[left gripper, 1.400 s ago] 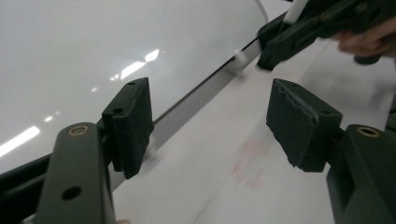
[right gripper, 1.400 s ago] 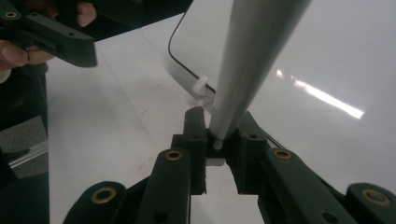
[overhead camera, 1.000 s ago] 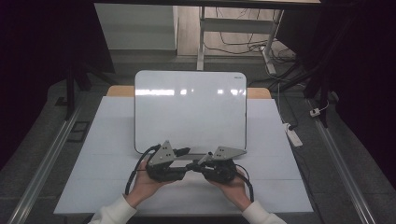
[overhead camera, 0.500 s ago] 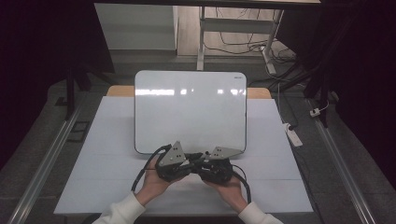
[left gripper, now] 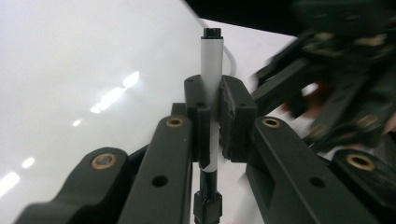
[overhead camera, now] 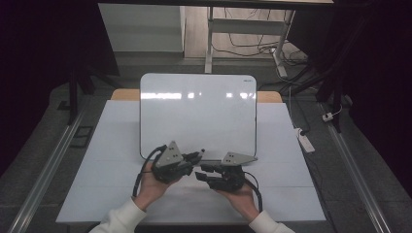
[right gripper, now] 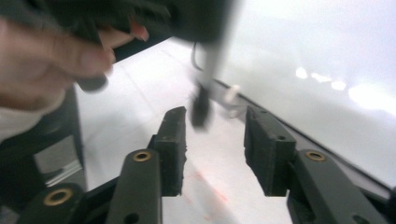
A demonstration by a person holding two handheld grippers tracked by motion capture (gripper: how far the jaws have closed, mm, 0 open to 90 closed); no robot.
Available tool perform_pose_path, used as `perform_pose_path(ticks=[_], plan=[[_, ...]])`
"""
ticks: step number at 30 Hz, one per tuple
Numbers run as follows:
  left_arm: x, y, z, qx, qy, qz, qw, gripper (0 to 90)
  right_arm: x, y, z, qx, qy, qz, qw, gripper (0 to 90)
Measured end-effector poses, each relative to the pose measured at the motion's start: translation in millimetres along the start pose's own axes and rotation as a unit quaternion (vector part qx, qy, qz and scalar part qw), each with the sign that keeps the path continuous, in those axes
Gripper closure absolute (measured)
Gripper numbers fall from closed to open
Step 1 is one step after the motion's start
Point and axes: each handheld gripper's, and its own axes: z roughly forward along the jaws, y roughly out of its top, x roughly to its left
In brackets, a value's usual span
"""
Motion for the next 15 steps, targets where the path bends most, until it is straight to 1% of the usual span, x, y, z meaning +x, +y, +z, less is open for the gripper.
perform_pose_path(ticks=[2,5,7,10,12,15], plan=[[11.0,-3.2,-10.9,-0.002,0.019,-0.016,0.9997,81.5,-4.4,-0.6,-8.7,-0.002,-0.023,-0.011,0.9997,54.6],[30.4,-9.3,-27.0,-0.004,0.051,-0.046,0.9976,81.5,-13.9,-5.1,-25.4,-0.011,-0.048,-0.01,0.9987,52.2],[44.8,-13.6,-36.0,-0.004,0.066,-0.073,0.9951,81.5,-20.0,-9.4,-39.0,-0.012,-0.074,-0.015,0.9971,51.0],[63.3,-19.0,-44.0,0.004,0.085,-0.101,0.9912,81.4,-30.5,-16.9,-60.1,-0.019,-0.101,-0.008,0.9947,49.9],[72.4,-21.4,-47.3,0.009,0.099,-0.113,0.9886,81.4,-36.6,-22.1,-74.2,-0.022,-0.119,0.0,0.9927,49.7],[81.1,-23.5,-48.9,0.019,0.122,-0.12,0.985,81.4,-43.0,-29.6,-91.6,-0.022,-0.148,0.002,0.9888,49.4]])
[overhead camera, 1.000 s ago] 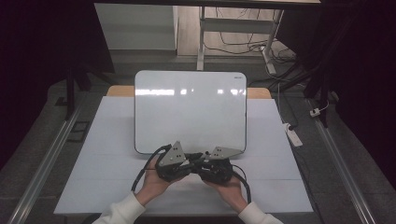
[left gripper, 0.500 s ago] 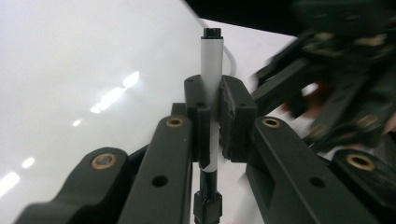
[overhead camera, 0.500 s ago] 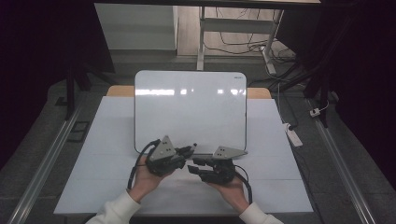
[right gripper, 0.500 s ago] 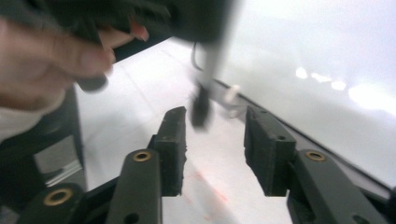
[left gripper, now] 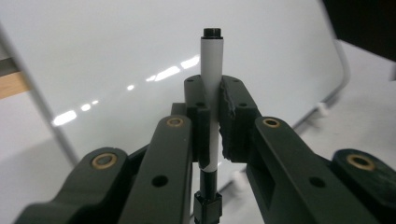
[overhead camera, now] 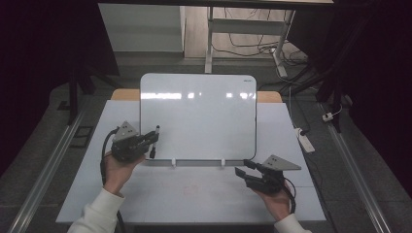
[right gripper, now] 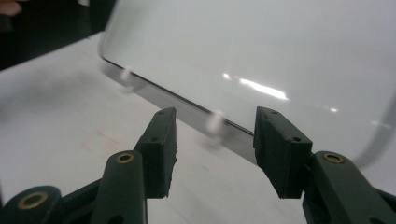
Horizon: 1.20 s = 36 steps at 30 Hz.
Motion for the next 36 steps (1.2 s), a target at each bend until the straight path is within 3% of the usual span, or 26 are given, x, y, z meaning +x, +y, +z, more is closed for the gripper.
perform_pose_path(ticks=[3,7,15,21,29,32,36], plan=[[5.3,0.0,6.1,0.017,0.018,-0.006,0.9997,81.4,-9.1,-6.3,-10.2,0.005,-0.027,0.005,0.9996,49.1],[10.0,1.5,19.8,0.043,0.035,-0.004,0.9985,81.4,-15.3,-10.4,-17.3,0.006,-0.042,0.013,0.999,49.1],[18.9,3.2,47.5,0.082,0.048,-0.007,0.9955,81.2,-17.5,-12.7,-16.8,0.009,-0.048,0.017,0.9987,49.2],[20.4,6.8,59.3,0.102,0.059,0.003,0.9931,81.1,-17.7,-14.3,-14.7,0.016,-0.053,0.018,0.9983,49.1],[12.8,10.3,63.1,0.115,0.074,0.034,0.99,79.3,-17.7,-15.7,-13.0,0.019,-0.054,0.02,0.9981,48.9],[11.2,10.5,62.5,0.112,0.08,0.04,0.9896,74.7,-17.8,-15.8,-13.0,0.019,-0.055,0.019,0.9982,48.8],[8.1,11.8,54.2,0.093,0.077,0.048,0.9915,68.2,-19.4,-16.4,-13.2,0.023,-0.059,0.015,0.9979,48.4]])
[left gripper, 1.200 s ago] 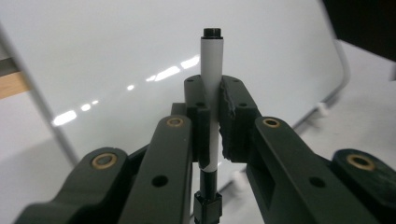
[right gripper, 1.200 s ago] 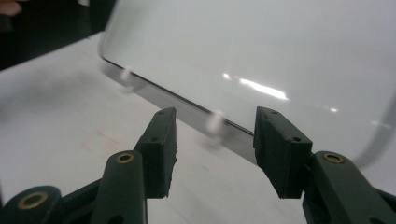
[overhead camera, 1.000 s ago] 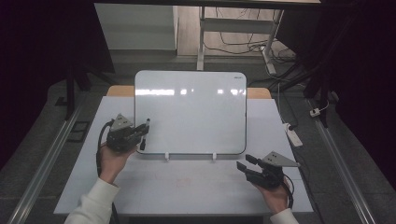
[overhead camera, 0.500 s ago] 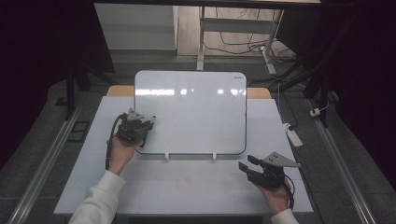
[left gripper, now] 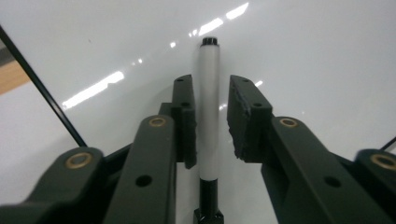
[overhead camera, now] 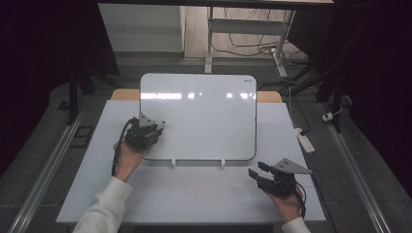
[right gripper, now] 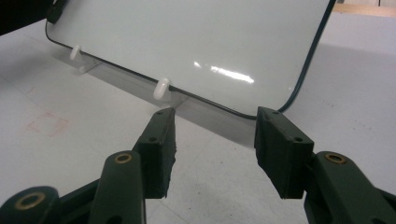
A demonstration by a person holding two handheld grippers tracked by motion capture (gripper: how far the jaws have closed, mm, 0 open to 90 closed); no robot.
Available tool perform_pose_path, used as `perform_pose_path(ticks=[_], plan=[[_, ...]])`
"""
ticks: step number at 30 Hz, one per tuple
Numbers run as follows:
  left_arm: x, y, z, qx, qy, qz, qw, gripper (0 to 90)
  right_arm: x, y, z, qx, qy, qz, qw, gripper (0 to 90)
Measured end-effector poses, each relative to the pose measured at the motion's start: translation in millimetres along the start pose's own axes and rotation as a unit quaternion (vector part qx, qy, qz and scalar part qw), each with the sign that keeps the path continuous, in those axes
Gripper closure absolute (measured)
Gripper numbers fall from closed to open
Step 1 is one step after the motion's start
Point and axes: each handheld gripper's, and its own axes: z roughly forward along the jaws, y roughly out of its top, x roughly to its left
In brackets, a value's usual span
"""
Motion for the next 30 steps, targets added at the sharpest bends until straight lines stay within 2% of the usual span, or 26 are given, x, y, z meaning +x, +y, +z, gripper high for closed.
perform_pose_path(ticks=[2,4,7,9,11,13,17,20,23,26,30], plan=[[-1.6,-1.2,-9.1,-0.016,-0.008,0.003,0.9998,60.8,-1.3,-0.7,0.5,0.002,-0.001,-0.005,1.0,48.0],[-3.2,-5.8,-20.9,-0.034,-0.027,0.0,0.9991,54.8,-3.0,-1.9,0.4,0.004,0.001,-0.01,0.9999,47.6],[-2.9,-17.2,-39.5,-0.055,-0.065,-0.02,0.9962,47.1,-6.4,-4.2,-0.5,0.004,0.008,-0.017,0.9998,46.6],[-3.1,-27.8,-51.7,-0.064,-0.085,-0.028,0.9939,43.3,-8.9,-6.0,-1.8,0.001,0.021,-0.022,0.9995,46.4],[-4.8,-41.4,-62.1,-0.066,-0.093,-0.031,0.993,40.6,-11.4,-7.7,-3.8,-0.001,0.027,-0.028,0.9992,45.6],[-6.1,-55.8,-69.0,-0.062,-0.107,-0.035,0.9917,38.3,-13.1,-9.3,-6.1,-0.001,0.03,-0.036,0.9989,44.3],[-9.1,-80.3,-75.4,-0.05,-0.12,-0.045,0.9905,36.1,-16.9,-12.2,-9.3,-0.004,0.031,-0.048,0.9984,42.2],[-13.3,-93.4,-77.2,-0.032,-0.13,-0.039,0.9903,33.9,-19.7,-13.8,-9.9,-0.003,0.023,-0.054,0.9983,41.6],[-18.2,-102.4,-76.7,-0.026,-0.149,-0.039,0.9878,32.8,-21.8,-14.3,-10.6,-0.005,0.018,-0.058,0.9981,41.4],[-23.4,-107.8,-73.7,-0.011,-0.153,-0.028,0.9878,31.7,-23.2,-13.4,-11.6,-0.01,0.013,-0.062,0.998,41.2],[-25.2,-109.0,-72.3,-0.008,-0.155,-0.027,0.9875,31.0,-21.9,-11.6,-13.5,-0.017,0.013,-0.068,0.9975,41.1]])
